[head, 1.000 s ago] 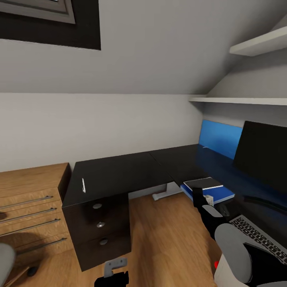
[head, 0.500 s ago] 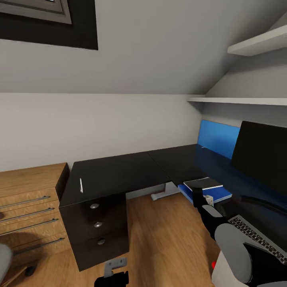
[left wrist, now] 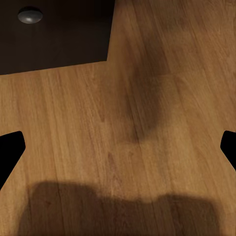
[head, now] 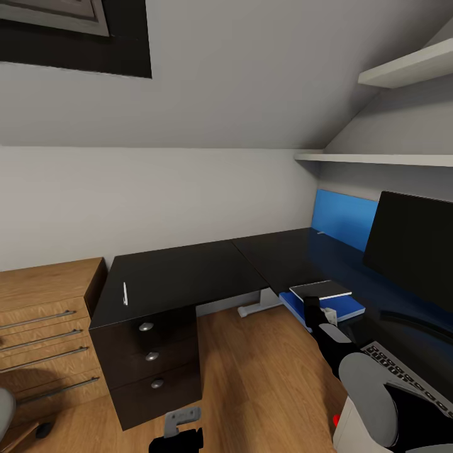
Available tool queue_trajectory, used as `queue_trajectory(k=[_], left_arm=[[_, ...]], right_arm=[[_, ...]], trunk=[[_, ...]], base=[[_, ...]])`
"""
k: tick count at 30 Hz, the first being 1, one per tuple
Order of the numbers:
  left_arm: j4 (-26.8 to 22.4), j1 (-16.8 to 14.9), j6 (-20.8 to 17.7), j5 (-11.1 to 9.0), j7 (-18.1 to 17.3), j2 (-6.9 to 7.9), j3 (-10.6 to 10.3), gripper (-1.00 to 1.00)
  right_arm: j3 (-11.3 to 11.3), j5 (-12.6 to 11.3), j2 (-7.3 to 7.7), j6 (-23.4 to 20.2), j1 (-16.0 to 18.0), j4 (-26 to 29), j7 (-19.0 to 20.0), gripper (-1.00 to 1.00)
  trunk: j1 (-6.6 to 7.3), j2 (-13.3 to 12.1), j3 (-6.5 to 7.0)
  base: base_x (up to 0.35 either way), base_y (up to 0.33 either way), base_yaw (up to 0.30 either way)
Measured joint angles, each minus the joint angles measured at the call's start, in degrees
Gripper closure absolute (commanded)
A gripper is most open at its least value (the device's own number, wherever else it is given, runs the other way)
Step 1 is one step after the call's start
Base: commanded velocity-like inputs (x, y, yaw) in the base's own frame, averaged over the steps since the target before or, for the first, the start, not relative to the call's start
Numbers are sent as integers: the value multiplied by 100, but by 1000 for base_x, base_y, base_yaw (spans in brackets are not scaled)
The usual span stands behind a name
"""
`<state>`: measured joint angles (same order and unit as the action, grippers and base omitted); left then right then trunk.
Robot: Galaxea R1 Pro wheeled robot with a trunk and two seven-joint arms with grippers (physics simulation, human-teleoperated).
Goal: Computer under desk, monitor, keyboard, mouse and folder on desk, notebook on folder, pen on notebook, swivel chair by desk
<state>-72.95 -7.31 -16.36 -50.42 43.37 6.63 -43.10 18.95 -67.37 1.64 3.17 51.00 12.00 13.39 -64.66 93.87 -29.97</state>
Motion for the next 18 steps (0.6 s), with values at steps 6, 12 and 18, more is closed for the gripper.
queue_trajectory(k=[6, 12, 18], left_arm=[[0, 0, 0, 1, 0, 0, 0, -100], [0, 0, 0, -14, 0, 0, -8, -100], [0, 0, 0, -16, 0, 0, -8, -100]], right_arm=[[-9, 4, -4, 3, 0, 13, -114, 100], [-12, 4, 1, 2, 0, 16, -146, -100], [-10, 4, 2, 1, 1, 15, -148, -100]], trunk=[[0, 0, 0], [0, 0, 0], [0, 0, 0]], base=[[0, 0, 0], [0, 0, 0], [0, 0, 0]])
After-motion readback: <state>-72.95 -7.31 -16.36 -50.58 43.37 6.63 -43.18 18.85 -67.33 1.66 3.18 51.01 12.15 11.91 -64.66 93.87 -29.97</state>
